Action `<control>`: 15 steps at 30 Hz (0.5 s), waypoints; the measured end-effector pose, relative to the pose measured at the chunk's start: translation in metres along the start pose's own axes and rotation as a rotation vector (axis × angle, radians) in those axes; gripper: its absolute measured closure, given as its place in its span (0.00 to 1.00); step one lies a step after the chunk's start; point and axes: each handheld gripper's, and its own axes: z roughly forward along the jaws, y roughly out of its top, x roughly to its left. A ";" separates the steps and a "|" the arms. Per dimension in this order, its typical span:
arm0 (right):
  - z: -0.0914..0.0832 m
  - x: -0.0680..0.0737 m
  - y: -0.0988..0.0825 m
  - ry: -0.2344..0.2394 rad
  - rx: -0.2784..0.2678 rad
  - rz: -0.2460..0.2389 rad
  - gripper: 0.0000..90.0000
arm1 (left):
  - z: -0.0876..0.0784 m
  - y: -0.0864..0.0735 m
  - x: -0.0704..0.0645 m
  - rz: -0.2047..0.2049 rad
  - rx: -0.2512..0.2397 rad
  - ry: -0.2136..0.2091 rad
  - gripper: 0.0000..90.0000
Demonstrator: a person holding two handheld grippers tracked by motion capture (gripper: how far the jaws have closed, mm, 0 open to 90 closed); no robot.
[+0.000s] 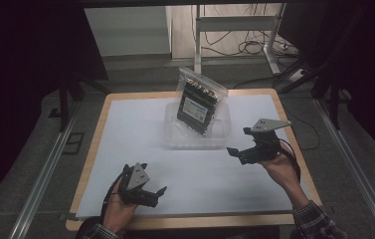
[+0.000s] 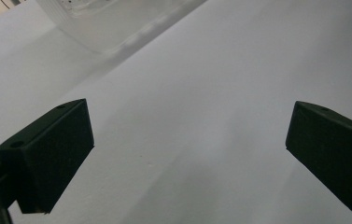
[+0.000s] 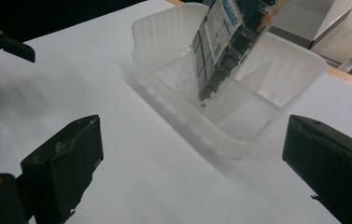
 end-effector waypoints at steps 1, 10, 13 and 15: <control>-0.001 0.001 -0.002 -0.001 -0.001 0.000 0.06 | 0.000 0.000 0.000 0.001 0.001 0.001 0.01; -0.012 0.005 -0.016 0.005 -0.004 0.016 0.06 | -0.001 0.000 0.001 0.003 -0.006 0.004 0.01; -0.014 0.006 -0.023 0.000 0.001 0.017 0.06 | 0.000 0.000 0.001 0.009 -0.007 0.006 0.01; -0.015 0.006 -0.027 -0.006 0.003 0.016 0.06 | 0.000 -0.001 0.000 0.006 -0.009 0.005 0.01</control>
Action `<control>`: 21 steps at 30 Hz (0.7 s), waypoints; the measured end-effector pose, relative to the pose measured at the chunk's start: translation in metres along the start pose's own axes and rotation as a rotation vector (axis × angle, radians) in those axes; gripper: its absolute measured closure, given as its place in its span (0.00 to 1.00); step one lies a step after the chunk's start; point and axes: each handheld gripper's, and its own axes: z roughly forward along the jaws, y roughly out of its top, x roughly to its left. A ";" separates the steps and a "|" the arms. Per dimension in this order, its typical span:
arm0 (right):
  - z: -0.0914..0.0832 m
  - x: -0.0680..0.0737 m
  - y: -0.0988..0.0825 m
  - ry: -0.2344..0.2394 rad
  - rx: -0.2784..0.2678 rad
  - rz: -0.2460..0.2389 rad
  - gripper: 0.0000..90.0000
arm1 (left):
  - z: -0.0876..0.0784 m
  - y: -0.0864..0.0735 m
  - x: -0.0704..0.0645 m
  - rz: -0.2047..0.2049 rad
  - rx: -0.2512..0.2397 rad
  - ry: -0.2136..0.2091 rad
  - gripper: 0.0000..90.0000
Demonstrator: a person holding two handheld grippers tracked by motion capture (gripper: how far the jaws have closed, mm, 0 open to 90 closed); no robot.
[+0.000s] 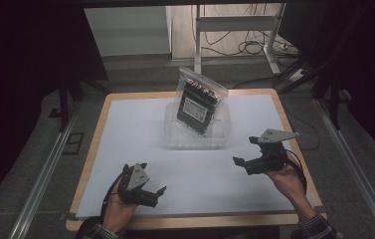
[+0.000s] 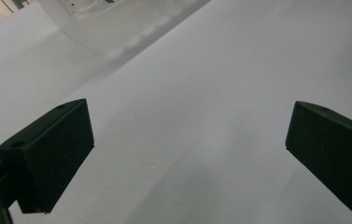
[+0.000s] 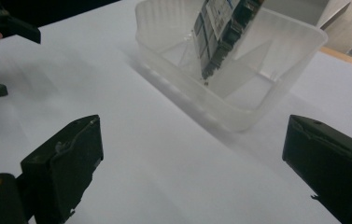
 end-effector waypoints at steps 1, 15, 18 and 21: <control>-0.001 0.000 -0.003 -0.009 0.001 -0.002 0.06 | 0.000 0.000 0.000 0.001 0.001 0.001 0.01; -0.011 -0.005 -0.036 -0.038 0.010 0.043 0.05 | 0.000 0.000 0.000 0.012 0.010 0.012 0.01; -0.013 -0.007 -0.043 -0.044 0.015 0.053 0.04 | 0.000 0.000 0.000 0.011 0.010 0.013 0.01; -0.014 -0.009 -0.050 -0.054 0.022 0.064 0.04 | 0.000 0.000 0.000 0.010 0.013 0.011 0.01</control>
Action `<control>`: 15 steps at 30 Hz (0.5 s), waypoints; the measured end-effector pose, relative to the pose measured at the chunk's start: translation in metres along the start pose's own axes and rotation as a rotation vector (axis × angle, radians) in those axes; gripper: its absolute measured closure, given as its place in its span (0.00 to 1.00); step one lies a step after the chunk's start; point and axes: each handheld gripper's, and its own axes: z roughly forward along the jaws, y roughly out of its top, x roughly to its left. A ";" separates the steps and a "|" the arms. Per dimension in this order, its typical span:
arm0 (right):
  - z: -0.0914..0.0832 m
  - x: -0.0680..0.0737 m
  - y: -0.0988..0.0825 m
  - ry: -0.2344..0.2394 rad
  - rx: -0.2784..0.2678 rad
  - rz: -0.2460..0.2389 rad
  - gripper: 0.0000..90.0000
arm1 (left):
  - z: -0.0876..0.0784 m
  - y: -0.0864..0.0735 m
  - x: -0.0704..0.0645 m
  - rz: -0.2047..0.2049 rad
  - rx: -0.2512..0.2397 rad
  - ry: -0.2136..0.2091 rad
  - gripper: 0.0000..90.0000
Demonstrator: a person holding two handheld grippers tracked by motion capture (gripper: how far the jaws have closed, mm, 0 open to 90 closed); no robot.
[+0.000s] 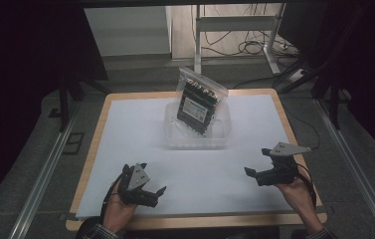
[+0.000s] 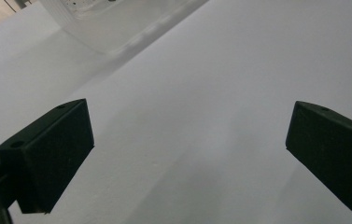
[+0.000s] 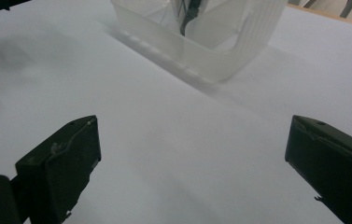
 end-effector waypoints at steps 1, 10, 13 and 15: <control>0.000 -0.001 -0.002 -0.004 0.000 0.003 0.03 | 0.000 0.000 0.000 0.000 0.000 0.000 0.01; -0.003 -0.008 -0.021 -0.033 0.027 0.025 0.03 | 0.000 0.000 0.000 0.002 0.006 0.002 0.01; -0.002 -0.011 -0.029 -0.045 0.050 0.030 0.03 | 0.001 -0.001 0.000 0.000 0.012 0.000 0.00; 0.000 -0.012 -0.032 -0.047 0.060 0.035 0.03 | 0.001 -0.001 0.000 0.001 0.015 0.000 0.00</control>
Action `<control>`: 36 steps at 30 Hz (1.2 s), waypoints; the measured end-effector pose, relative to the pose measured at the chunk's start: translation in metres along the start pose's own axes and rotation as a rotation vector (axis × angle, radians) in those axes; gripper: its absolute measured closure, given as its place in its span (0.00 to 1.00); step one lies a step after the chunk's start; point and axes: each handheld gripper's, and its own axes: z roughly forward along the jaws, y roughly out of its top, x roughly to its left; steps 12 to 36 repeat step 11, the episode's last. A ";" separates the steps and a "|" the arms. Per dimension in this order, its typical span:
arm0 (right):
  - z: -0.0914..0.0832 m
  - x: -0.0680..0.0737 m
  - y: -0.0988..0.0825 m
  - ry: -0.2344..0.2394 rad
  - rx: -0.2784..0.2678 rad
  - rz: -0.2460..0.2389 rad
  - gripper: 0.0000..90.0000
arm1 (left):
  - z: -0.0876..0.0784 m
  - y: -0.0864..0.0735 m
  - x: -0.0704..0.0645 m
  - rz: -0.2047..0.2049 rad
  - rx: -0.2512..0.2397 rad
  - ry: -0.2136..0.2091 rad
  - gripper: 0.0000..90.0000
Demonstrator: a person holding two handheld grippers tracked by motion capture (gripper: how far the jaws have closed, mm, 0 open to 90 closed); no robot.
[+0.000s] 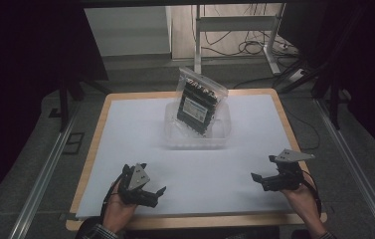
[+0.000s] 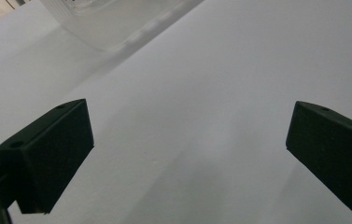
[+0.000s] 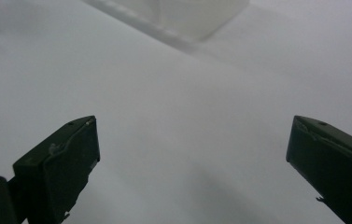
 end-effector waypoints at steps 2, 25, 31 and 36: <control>0.004 -0.002 -0.005 -0.009 0.028 0.003 0.03 | 0.001 0.000 0.000 -0.007 0.014 -0.003 0.00; 0.009 -0.004 -0.009 0.011 0.068 -0.002 0.03 | 0.001 0.000 0.001 -0.021 0.014 -0.005 0.00; 0.009 -0.004 -0.009 0.011 0.068 -0.002 0.03 | 0.001 0.000 0.001 -0.021 0.014 -0.005 0.00; 0.009 -0.004 -0.009 0.011 0.068 -0.002 0.03 | 0.001 0.000 0.001 -0.021 0.014 -0.005 0.00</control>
